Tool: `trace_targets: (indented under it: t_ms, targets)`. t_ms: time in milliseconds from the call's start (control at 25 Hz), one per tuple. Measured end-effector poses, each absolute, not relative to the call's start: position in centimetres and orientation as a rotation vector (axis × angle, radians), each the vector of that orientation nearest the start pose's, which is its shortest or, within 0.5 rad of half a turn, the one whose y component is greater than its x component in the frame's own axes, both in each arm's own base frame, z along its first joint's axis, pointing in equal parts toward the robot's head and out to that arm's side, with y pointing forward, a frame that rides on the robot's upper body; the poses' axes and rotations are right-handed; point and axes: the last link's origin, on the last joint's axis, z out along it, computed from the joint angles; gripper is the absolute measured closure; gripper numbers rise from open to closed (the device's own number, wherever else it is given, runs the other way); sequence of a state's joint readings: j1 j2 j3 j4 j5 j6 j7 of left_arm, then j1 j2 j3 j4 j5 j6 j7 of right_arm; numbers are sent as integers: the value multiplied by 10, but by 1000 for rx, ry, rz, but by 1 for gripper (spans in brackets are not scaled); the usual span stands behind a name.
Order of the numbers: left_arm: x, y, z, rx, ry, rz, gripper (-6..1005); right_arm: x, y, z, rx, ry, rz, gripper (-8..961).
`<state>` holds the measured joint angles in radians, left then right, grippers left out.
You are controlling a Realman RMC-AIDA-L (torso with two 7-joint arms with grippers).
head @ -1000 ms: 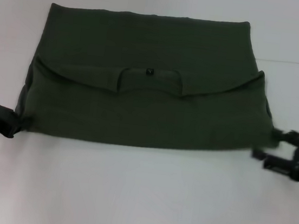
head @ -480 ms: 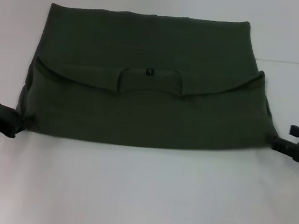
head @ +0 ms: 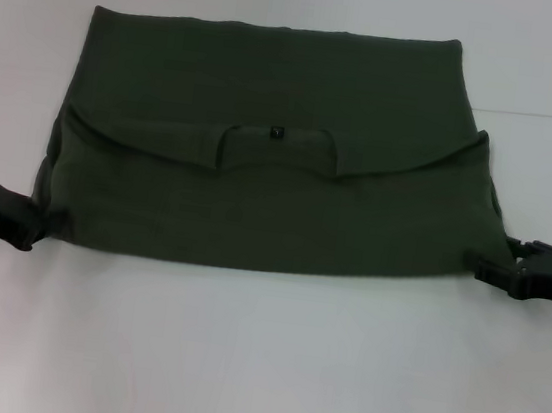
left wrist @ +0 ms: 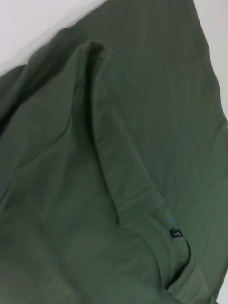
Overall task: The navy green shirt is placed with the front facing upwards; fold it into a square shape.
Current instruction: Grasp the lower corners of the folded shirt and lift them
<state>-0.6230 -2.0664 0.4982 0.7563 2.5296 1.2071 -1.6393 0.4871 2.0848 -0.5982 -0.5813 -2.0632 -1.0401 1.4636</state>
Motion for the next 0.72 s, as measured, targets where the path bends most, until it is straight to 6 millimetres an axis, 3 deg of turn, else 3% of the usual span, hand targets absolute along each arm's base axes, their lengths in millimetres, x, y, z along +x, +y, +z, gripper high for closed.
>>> trace_targets:
  t_ms: [200,640,720]
  targets:
    - [-324,376,37,-2414,-869,-41,930,341,355,0,-2262,952,329,323]
    - [-322,376,37,-2413,-866,-56,925,340,357,2,-2253,943,324,544]
    - [-322,376,37,-2414,-863,-55,924,341,358,3,-2248,943,322,705]
